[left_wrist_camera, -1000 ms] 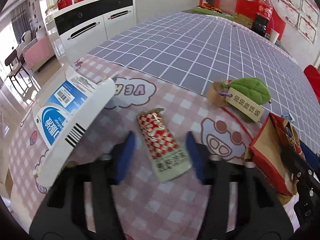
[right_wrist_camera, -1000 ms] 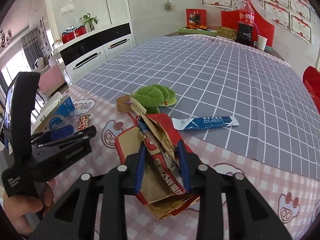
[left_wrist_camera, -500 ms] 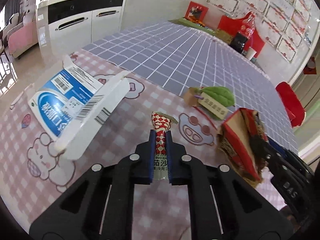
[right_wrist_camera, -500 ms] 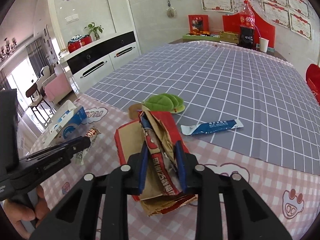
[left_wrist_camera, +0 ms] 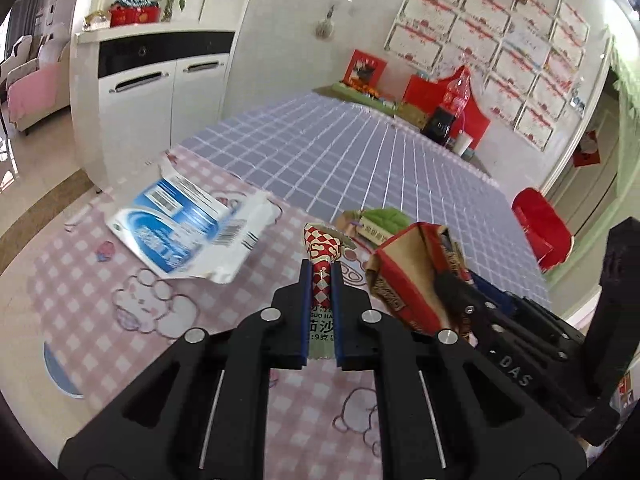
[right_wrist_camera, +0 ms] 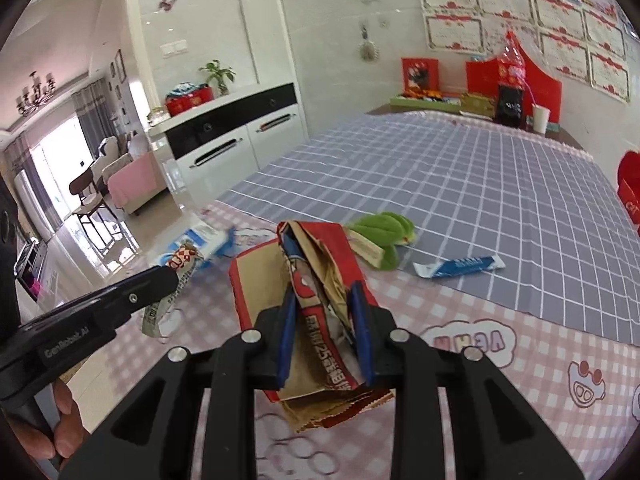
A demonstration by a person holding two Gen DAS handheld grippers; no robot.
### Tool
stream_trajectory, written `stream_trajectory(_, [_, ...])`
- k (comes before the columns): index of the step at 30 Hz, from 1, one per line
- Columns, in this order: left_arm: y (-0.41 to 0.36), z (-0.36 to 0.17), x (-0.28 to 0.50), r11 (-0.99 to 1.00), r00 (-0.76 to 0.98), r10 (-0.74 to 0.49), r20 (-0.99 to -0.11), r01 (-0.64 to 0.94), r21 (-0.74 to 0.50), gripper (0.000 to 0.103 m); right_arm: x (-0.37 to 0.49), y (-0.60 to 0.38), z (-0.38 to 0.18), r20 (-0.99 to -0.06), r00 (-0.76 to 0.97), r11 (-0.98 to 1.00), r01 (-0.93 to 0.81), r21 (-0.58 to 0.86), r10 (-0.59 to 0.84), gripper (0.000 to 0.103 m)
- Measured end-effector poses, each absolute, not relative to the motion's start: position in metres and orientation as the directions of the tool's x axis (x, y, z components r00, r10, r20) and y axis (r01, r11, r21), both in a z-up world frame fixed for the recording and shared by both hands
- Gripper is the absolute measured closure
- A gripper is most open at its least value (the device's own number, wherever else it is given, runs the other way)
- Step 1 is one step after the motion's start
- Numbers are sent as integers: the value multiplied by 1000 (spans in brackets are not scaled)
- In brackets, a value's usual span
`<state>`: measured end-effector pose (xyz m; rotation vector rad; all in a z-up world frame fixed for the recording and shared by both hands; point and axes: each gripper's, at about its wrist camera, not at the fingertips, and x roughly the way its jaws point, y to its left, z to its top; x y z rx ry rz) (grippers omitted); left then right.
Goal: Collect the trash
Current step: 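Carry both items over the wastebasket and open the left tool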
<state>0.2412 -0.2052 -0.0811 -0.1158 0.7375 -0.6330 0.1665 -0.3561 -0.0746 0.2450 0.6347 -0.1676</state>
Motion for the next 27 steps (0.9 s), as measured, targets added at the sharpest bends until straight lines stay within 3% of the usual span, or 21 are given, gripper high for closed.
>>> stream_trajectory(14, [-75,-51,229,850,690,-524,-499,391,-352,94,189,-223,-25,-533,844,989,12,145,67,77])
stream_trajectory(27, [111,-76,246,918,799,-302,-520,96,-386,94,250,-50,-35,-568,754,943,-285,170,330,77])
